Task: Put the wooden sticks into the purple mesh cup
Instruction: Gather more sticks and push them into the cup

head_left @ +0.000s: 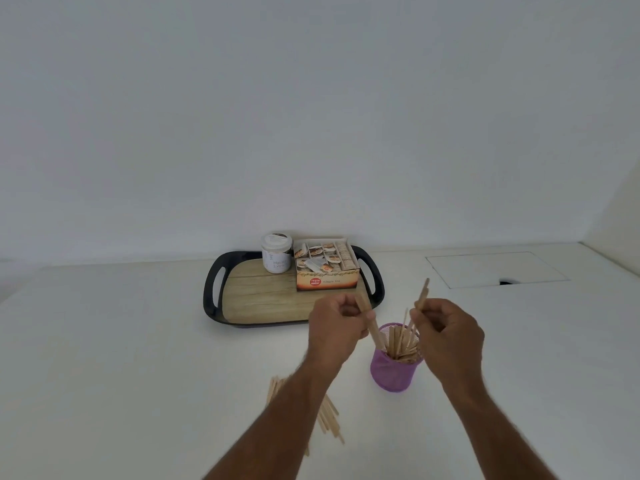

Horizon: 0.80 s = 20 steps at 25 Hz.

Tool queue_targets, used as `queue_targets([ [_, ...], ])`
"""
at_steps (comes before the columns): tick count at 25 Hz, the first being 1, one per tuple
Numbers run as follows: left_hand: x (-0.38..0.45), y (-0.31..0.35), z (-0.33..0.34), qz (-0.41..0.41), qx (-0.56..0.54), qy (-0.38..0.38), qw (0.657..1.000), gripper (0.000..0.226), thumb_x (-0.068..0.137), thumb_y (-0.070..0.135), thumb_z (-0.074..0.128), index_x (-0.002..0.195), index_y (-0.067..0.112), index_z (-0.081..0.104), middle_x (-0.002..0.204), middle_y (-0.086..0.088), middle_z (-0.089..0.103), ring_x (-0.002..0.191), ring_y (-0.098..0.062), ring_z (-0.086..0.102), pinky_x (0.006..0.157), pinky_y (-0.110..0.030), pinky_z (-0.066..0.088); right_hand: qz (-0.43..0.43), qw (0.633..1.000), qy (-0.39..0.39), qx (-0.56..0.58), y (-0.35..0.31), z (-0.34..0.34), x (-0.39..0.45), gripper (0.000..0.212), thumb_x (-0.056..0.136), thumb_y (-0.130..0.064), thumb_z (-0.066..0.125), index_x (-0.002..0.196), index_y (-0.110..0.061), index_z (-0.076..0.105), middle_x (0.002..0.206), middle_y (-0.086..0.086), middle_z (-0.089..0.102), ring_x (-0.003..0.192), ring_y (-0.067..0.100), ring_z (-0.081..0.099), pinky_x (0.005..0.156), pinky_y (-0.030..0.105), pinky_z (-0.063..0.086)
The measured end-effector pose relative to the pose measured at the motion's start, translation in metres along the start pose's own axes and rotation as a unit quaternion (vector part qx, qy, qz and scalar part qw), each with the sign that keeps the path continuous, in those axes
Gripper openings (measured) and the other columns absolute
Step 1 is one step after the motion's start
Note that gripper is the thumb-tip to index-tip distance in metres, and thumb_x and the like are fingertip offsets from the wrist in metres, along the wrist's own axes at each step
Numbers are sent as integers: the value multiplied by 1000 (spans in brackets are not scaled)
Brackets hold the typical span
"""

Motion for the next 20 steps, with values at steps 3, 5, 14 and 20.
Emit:
queue_targets([
  [3,5,-1,21,29,20,-6,999,21,77,-5,76,77,17,73,74,-5,75,73,-24,73,70,-39,62,15,999,4,-42,13,-8,10,4,81,-14,73,83,-16,70,72,-7,72,66,4,66,67,20,47],
  [5,5,-6,30,36,40,-12,998,18,75,-2,78,78,15,74,77,-6,76,75,-25,73,71,-40,63,23,998,-10,-65,23,-5,10,5,79,-13,73,82,-16,70,70,-8,71,68,5,66,65,17,44],
  [14,7,-20,21,52,66,-18,996,20,76,14,85,95,19,79,84,2,78,81,-10,74,84,-37,61,-1,991,-21,-136,43,-1,7,14,80,-23,73,92,-17,73,86,-4,75,75,16,69,75,25,47],
  [20,12,-12,-31,88,31,78,993,8,89,28,73,84,33,76,76,2,77,75,-19,75,75,-46,63,-56,985,23,-163,41,-7,7,39,84,-51,61,100,-19,74,86,-1,75,79,23,63,69,28,41],
])
Point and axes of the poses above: each hand's wrist, its own x-axis towards the middle knuckle, its own z-axis out of the palm, y = z × x, the point moved 6 cm from there along x, towards the middle knuckle
